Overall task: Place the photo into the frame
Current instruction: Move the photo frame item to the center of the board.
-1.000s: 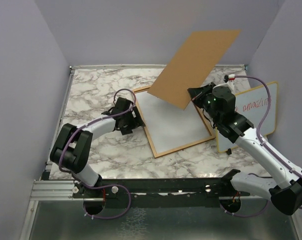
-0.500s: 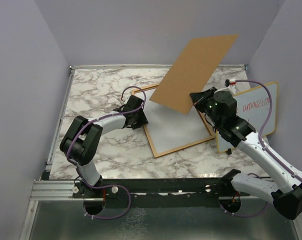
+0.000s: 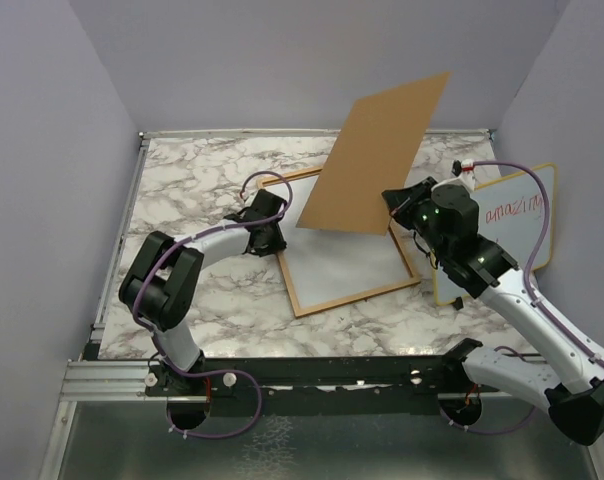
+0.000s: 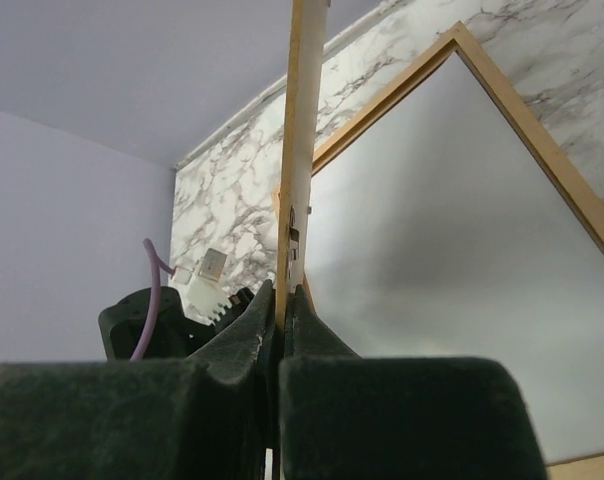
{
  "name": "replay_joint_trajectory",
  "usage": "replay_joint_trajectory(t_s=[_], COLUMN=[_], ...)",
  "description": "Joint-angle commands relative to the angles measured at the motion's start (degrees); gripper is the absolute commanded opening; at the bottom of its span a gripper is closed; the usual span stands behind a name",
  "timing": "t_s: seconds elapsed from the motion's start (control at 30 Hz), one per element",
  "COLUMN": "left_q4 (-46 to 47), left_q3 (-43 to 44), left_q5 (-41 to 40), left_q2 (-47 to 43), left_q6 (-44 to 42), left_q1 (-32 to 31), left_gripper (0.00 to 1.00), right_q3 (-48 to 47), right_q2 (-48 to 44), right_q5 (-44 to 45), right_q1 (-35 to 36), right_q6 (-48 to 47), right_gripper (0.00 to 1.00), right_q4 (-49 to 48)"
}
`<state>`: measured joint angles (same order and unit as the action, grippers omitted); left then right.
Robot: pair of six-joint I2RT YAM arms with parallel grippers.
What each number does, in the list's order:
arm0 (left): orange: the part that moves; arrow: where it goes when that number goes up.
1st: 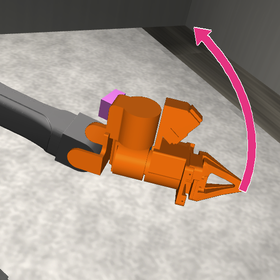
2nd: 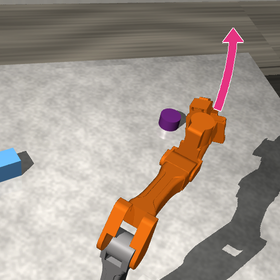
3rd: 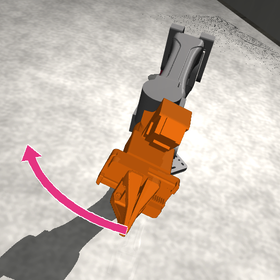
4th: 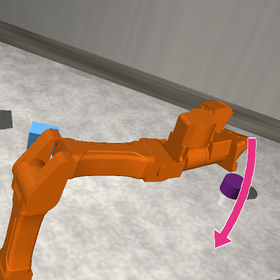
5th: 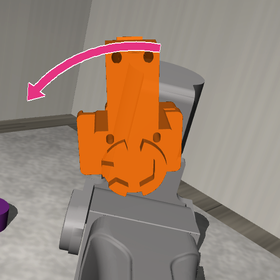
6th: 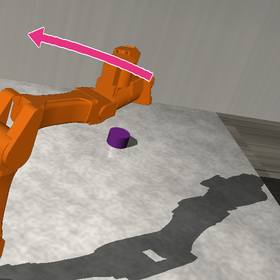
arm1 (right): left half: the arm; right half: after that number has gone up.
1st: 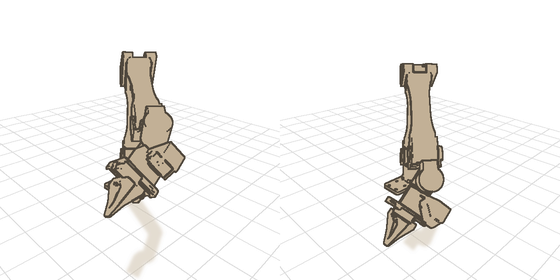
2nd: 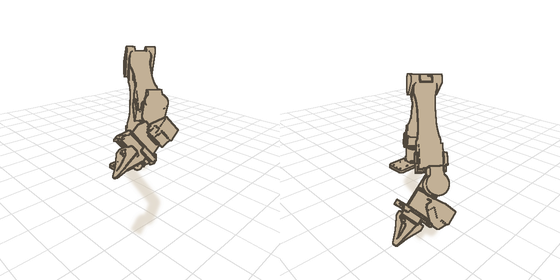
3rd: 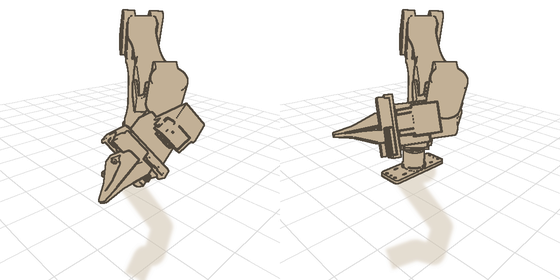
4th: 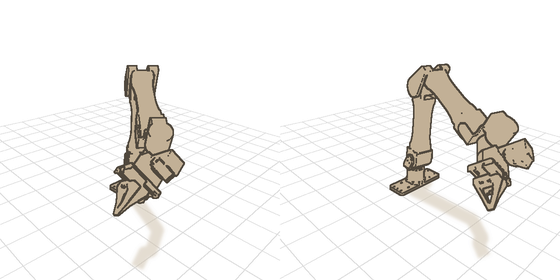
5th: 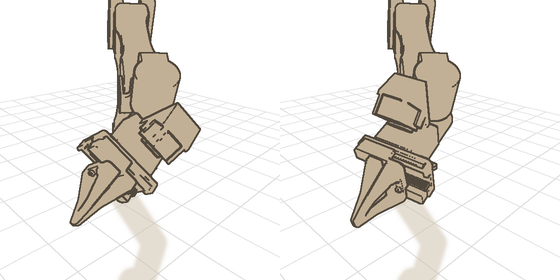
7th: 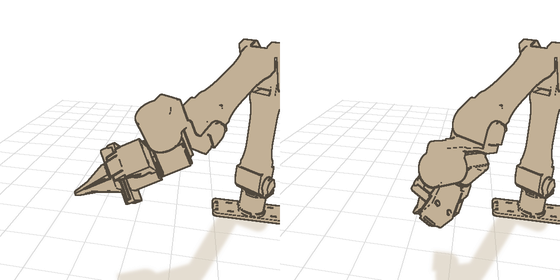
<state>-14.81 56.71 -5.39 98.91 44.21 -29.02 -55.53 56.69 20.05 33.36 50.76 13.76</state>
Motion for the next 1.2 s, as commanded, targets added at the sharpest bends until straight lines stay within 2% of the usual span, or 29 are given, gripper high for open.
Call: replay_joint_trajectory(t_s=[0.0,0.37,0.6,0.83,1.07,1.17], left_q4=[-8.2,-13.0,-15.7,-19.1,-19.1,-17.7], left_q3=[0.3,1.1,5.1,12.0,20.1,21.2], left_q5=[-5.0,-2.2,0.1,1.7,10.9,13.3], left_q2=[0.6,-6.9,-7.6,-12.4,-16.9,-17.9], left_q6=[-6.2,-12.0,-13.4,-12.5,-9.3,-7.9], left_q1=[3.2,12.9,13.3,13.5,13.0,11.1], left_gripper=[0.31,0.34,0.47,0.48,0.62,0.65], right_q3=[-0.7,-2.1,-7.7,-11.4,-15.5,-17.7], right_q2=[-2.9,-5.4,-5.7,-4.1,-0.8,1.0], right_q5=[-1.2,-11.3,-15.8,-17.8,-19.7,-19.6], right_q1=[-0.2,-0.2,-0.3,-0.2,-0.2,-0.2], right_q6=[-1.2,-6.0,-12.2,-17.9,-21.0,-22.1], right_gripper=[0.01,0.01,0.00,0.01,0.01,0.01], right_q4=[-2.2,5.0,11.6,15.7,16.7,18.1])
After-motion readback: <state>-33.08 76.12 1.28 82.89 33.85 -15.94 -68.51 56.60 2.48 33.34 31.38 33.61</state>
